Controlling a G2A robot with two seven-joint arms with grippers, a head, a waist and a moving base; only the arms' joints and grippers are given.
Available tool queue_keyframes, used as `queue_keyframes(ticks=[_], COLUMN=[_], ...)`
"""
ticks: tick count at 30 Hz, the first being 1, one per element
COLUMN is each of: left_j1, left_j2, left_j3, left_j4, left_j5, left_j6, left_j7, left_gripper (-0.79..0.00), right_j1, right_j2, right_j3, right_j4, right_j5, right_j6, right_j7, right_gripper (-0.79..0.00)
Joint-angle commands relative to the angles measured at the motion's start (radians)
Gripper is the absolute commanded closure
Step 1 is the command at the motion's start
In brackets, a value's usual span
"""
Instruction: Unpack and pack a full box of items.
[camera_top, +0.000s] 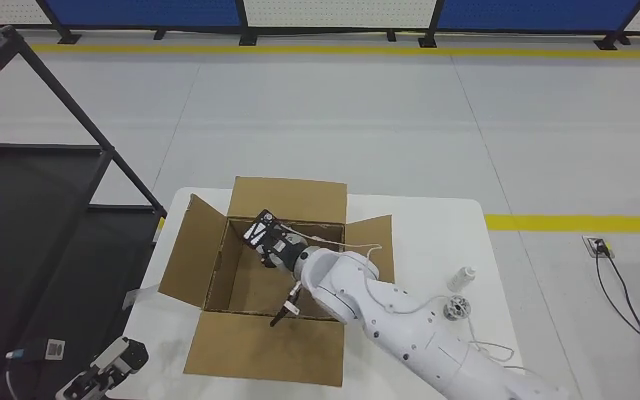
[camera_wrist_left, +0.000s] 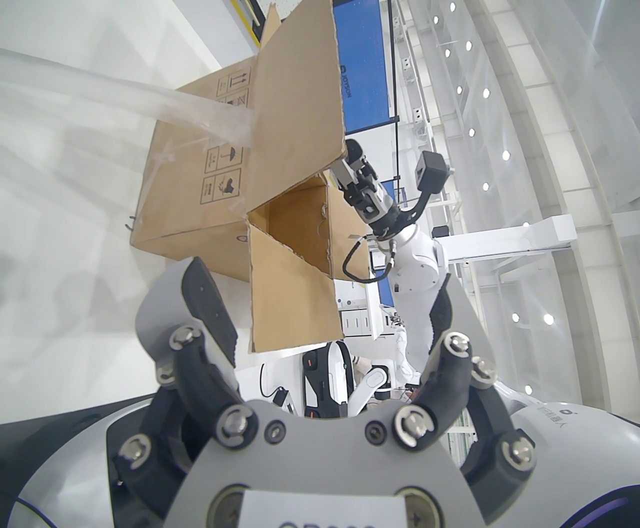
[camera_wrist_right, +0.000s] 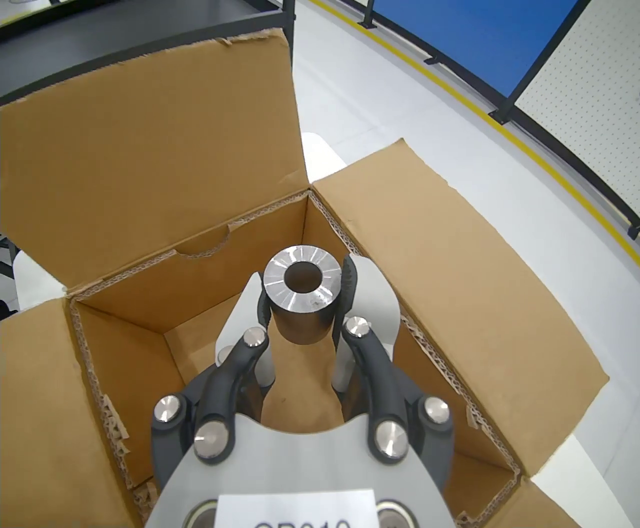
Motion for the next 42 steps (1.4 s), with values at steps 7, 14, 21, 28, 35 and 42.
queue_keyframes(ticks=[7,14,21,28,35,42], left_j1=[0.0,0.0,0.0,0.0,0.0,0.0], left_j2=[0.0,0.0,0.0,0.0,0.0,0.0], left_j3=[0.0,0.0,0.0,0.0,0.0,0.0], left_j4=[0.0,0.0,0.0,0.0,0.0,0.0], left_j5=[0.0,0.0,0.0,0.0,0.0,0.0], left_j6=[0.0,0.0,0.0,0.0,0.0,0.0], left_j7=[0.0,0.0,0.0,0.0,0.0,0.0], left_gripper=[-0.785,-0.785,-0.785,-0.785,-0.785,-0.785], right_j1=[-0.001,-0.005,0.039,0.107,0.158,0.203], right_j2=[0.001,0.001,-0.05,-0.143,-0.251,-0.351], right_j3=[0.001,0.001,-0.006,-0.059,-0.109,-0.137], right_j4=[-0.006,-0.004,0.193,0.423,0.614,0.773], right_j5=[-0.002,-0.001,0.126,0.203,0.233,0.237], right_j6=[-0.001,-0.002,-0.143,-0.214,-0.202,-0.155], right_j7=[0.0,0.0,0.048,0.054,0.059,0.084], right_gripper=[0.0,0.0,0.0,0.0,0.0,0.0])
